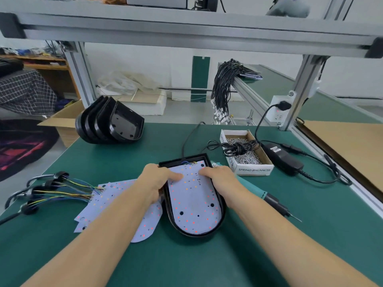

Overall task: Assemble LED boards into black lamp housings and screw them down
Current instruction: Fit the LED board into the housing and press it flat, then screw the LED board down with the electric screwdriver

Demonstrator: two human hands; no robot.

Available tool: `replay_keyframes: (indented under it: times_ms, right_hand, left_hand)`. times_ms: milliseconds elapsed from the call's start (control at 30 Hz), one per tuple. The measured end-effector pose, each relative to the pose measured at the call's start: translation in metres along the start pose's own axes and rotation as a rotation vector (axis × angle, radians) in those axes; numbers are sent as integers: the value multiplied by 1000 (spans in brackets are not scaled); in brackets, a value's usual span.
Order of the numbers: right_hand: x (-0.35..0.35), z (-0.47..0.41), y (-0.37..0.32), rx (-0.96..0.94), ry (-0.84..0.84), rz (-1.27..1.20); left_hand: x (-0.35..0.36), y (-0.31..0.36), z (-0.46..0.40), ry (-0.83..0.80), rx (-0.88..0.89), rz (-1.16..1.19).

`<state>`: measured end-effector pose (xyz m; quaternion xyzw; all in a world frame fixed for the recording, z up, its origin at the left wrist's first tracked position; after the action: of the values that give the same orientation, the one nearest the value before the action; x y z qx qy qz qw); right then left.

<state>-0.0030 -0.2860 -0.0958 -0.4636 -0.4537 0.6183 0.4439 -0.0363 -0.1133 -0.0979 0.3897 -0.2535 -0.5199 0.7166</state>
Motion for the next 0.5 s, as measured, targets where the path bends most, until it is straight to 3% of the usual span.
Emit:
replay_keyframes:
  times_ms: [100, 167, 267, 367, 500]
  right_hand:
    - [-7, 1, -11, -102, -25, 502]
    - [-22, 7, -31, -251, 53, 837]
    - [-56, 11, -39, -334, 66, 1020]
    - [-80, 11, -13, -102, -48, 1238]
    - [-76, 9, 1, -126, -102, 1154]
  left_hand:
    - [-1, -7, 1, 39, -3, 41]
    - [-2, -10, -2, 30, -9, 57]
    - [-2, -11, -4, 20, -26, 49]
    - [0, -9, -3, 43, -6, 30]
    - [-1, -7, 0, 85, 76, 19]
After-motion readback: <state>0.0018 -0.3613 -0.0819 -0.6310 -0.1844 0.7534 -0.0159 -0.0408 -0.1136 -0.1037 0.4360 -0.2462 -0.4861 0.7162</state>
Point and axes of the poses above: each hand's wrist, its own z-axis away from the middle knuckle, its own x-axis out of the palm, y = z × x, the point moved 7 cm from there along -z, towards the middle knuckle, and after that the axes turned 7 degrees about -x, right-handed, at the moved point
